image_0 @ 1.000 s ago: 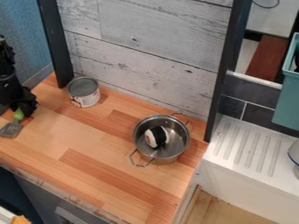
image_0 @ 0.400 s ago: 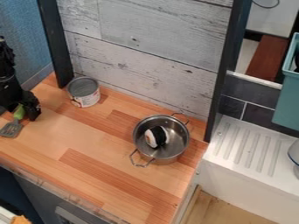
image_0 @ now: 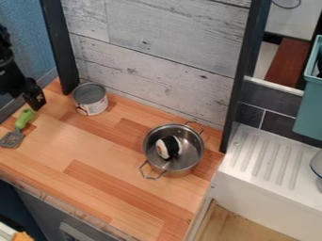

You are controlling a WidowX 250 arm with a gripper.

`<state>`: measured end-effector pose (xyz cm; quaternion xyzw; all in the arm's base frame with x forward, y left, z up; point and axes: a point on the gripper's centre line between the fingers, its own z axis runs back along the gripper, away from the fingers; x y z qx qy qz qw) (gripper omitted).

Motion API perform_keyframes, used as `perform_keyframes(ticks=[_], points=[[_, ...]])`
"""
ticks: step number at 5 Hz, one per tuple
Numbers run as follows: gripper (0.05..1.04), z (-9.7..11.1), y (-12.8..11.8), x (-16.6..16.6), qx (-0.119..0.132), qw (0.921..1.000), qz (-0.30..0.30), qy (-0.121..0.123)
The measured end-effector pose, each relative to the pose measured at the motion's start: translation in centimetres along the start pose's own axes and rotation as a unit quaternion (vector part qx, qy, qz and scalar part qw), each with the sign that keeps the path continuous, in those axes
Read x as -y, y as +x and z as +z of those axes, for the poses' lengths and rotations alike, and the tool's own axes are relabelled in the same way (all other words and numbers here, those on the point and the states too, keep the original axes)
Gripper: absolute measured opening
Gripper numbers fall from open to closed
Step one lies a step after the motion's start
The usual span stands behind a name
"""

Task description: Move the green spatula to the left side of the table

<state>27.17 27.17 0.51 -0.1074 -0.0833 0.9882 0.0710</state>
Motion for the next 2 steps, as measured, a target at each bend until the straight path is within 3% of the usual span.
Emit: perform_keyframes(ticks=[1,2], points=[[1.001,2.59,-1.19,0.03,-0.021,0.9989,-0.039,-0.013],[1.001,2.90,-1.52,-0.06,-0.024,0.9986,-0.044,-0.015]])
